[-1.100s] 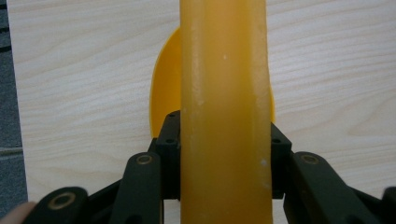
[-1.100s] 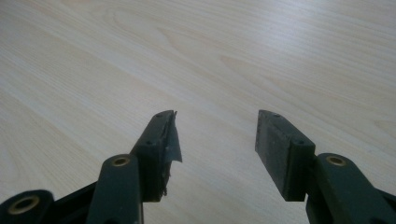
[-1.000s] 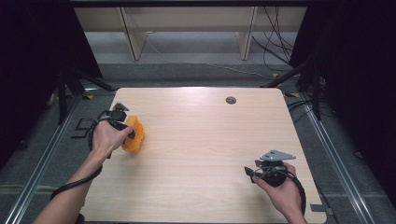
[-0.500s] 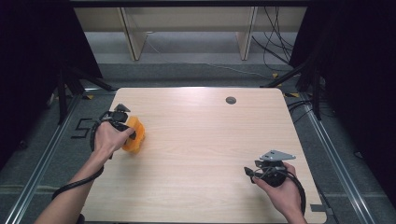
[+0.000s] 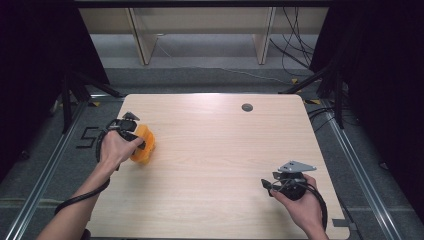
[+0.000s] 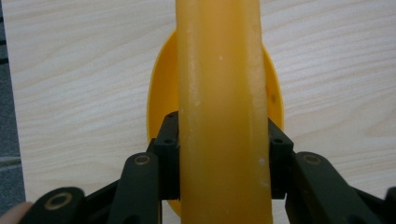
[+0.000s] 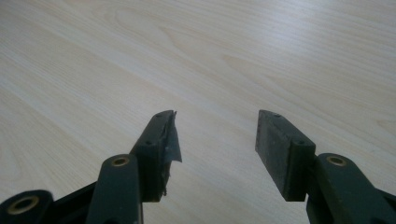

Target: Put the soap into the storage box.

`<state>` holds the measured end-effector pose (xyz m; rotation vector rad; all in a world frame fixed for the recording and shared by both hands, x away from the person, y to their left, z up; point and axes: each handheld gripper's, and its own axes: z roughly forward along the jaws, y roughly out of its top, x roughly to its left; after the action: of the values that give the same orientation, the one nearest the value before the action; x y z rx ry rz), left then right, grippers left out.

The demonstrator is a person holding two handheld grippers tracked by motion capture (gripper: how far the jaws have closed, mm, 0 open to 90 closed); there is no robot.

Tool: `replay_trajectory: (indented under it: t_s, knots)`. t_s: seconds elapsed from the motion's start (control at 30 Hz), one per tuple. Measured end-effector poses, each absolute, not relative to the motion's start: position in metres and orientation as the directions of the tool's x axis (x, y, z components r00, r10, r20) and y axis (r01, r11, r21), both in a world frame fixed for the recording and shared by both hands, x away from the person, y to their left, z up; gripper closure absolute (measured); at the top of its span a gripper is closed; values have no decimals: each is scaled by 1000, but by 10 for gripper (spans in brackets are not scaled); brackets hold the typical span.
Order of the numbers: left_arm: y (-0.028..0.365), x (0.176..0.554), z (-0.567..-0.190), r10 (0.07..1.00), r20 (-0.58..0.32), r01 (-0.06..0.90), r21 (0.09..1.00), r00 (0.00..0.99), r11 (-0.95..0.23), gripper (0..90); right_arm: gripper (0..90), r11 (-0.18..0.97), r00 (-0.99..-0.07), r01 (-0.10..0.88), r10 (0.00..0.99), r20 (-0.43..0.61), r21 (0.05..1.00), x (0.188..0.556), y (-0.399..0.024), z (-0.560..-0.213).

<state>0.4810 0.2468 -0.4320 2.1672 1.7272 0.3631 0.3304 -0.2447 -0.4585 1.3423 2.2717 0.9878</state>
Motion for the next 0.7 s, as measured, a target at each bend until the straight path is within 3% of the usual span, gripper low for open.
replay_trajectory:
  t_s: [0.3,0.37,0.7]
  knots:
    - [251,472,-421,979,6,849,496,204,-180,511,478,317,-511,638,856,78,702,331,-245,-459]
    - [256,470,-416,971,22,841,496,238,-217,475,477,321,-510,634,858,68,704,331,-245,-459]
    - [265,462,-408,973,-27,824,537,229,-179,442,476,320,-506,637,860,68,701,331,-244,-459]
